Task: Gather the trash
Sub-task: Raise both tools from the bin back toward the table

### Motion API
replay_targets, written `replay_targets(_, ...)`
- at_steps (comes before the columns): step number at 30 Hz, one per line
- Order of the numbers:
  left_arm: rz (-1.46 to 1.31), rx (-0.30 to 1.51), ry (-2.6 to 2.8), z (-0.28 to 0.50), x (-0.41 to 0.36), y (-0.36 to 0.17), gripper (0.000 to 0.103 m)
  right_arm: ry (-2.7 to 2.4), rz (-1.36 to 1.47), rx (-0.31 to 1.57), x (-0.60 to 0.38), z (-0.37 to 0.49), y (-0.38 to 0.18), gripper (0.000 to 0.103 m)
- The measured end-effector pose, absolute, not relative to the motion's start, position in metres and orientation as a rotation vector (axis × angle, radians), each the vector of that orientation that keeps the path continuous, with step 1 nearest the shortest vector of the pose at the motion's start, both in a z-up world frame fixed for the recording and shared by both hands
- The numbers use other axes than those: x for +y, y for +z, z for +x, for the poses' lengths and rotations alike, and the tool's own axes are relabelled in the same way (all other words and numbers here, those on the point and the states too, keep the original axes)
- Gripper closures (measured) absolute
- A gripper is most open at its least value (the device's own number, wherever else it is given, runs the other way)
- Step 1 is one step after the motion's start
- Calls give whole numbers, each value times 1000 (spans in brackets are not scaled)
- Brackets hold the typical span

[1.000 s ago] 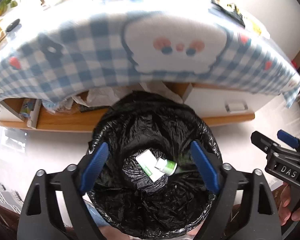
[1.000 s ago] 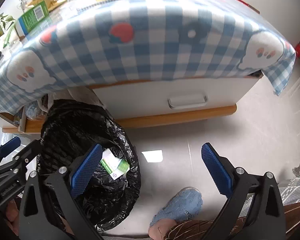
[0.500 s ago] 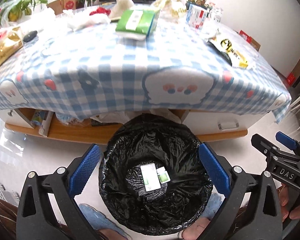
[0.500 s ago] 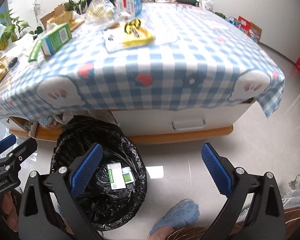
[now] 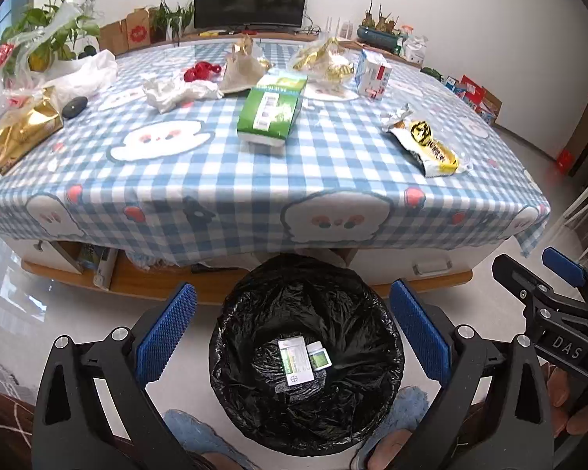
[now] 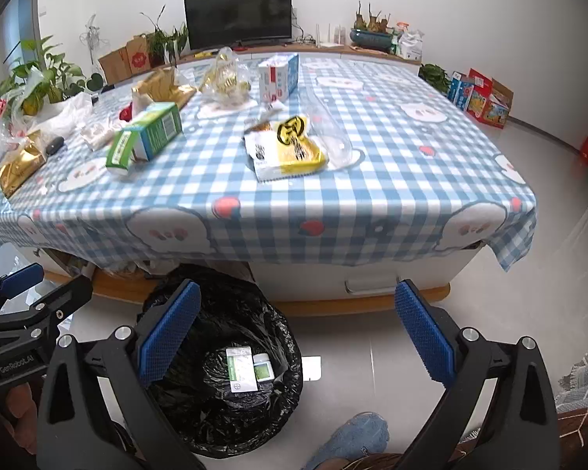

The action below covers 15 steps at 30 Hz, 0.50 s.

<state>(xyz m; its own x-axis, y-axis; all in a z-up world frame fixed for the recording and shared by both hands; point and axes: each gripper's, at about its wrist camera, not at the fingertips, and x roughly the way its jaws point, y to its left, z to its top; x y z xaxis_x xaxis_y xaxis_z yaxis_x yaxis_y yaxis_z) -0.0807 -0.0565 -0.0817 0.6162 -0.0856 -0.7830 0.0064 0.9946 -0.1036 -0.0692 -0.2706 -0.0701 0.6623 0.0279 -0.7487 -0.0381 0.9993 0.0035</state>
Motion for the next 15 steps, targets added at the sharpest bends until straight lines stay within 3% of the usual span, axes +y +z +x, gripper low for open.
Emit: replay_targets(15,-94,840,-53,-87,-43,-20,6,50,-5,733,-267,-73,2,8)
